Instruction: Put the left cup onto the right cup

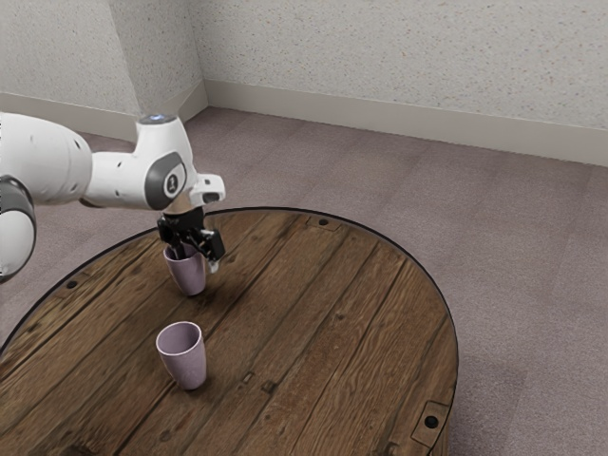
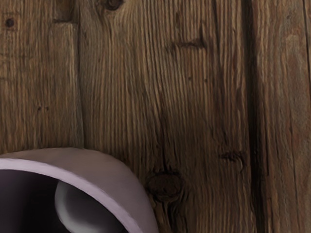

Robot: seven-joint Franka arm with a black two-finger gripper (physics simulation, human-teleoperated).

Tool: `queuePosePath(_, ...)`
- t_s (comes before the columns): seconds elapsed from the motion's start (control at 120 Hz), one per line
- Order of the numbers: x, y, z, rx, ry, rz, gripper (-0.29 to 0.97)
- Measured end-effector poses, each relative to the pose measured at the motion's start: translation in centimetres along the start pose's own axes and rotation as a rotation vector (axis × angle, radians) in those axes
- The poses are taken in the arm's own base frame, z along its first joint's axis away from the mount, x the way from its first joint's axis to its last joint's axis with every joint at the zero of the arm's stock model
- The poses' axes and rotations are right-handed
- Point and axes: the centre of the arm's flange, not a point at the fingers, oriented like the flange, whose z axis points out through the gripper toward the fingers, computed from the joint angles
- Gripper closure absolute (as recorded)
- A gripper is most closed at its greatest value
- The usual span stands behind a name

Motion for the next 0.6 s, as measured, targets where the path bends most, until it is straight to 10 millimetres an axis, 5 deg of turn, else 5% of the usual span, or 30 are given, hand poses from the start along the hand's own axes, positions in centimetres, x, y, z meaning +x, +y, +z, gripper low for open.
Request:
queuePosePath(0.242,-0.02,-0.01,0.27,-0.002,-0.001,-0.001,0.6)
queuePosePath(0.6,-0.06,-0.09,-0.41,0.001,0.007,-0.001,0.76)
